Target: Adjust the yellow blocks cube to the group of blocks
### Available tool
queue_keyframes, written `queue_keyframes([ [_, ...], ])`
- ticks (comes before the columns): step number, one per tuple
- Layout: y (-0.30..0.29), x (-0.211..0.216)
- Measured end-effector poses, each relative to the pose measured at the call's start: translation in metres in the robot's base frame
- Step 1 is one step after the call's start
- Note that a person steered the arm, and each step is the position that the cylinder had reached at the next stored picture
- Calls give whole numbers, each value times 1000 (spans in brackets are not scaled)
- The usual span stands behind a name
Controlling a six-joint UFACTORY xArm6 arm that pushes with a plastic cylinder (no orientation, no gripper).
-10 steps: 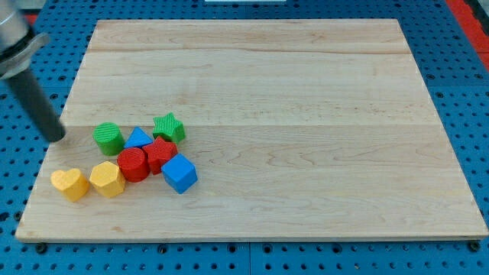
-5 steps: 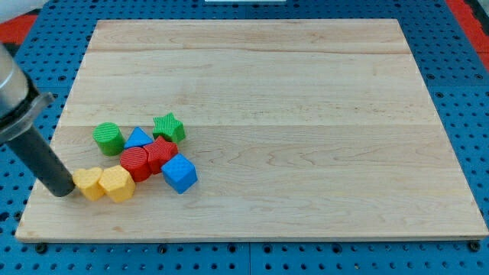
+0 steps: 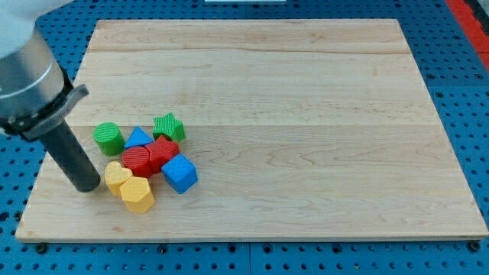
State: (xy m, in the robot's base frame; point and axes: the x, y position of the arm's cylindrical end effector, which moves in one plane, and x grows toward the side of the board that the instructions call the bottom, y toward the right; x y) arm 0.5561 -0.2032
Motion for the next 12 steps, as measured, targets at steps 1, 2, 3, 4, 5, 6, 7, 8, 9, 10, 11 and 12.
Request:
queue_keyframes([
  [1,36,24],
  [2,41,17],
  [3,35,16],
  [4,11,32],
  [5,26,62],
  [6,78,62],
  [7,127,62],
  [8,114,46],
  [9,68,29],
  [10,35,13],
  [11,27,9],
  [12,40,35],
])
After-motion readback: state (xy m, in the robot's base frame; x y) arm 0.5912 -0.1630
